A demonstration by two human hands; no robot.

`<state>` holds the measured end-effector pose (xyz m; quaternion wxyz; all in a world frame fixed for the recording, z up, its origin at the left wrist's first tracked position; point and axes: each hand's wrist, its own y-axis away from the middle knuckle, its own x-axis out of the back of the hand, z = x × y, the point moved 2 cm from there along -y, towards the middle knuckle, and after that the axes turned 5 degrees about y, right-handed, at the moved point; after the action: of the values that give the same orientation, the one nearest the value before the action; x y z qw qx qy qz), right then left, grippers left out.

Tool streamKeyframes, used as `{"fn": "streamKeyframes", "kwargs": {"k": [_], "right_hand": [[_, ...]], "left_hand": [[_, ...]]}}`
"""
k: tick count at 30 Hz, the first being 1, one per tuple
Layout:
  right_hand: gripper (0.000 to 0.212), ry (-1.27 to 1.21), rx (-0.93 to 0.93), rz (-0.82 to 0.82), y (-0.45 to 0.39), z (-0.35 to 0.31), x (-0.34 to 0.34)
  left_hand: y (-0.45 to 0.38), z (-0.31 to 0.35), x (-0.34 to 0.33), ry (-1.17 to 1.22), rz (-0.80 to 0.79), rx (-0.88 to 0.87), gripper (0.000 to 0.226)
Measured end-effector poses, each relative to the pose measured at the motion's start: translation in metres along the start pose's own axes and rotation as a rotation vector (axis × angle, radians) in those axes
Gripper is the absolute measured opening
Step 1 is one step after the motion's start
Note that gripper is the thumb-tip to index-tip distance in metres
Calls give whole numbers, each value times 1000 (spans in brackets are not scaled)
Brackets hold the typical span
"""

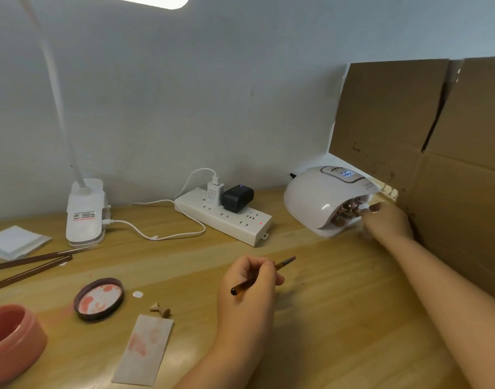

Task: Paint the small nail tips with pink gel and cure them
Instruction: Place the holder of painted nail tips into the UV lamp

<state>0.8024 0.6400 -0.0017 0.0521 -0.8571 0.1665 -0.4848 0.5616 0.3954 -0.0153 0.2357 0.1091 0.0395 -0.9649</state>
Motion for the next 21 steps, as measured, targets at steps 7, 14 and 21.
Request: {"fn": "streamKeyframes", "kwargs": {"k": [7,14,21], "right_hand": [[19,-151,369,104,7,-58,30],[44,424,398,-90,-17,-92,25],[44,367,339,-144,-30,-100,26]], "left_hand": [[1,1,1,29,23,-5,17],[-1,-2,1,42,21,-3,18],[-2,-3,2,54,22,-9,18]]}}
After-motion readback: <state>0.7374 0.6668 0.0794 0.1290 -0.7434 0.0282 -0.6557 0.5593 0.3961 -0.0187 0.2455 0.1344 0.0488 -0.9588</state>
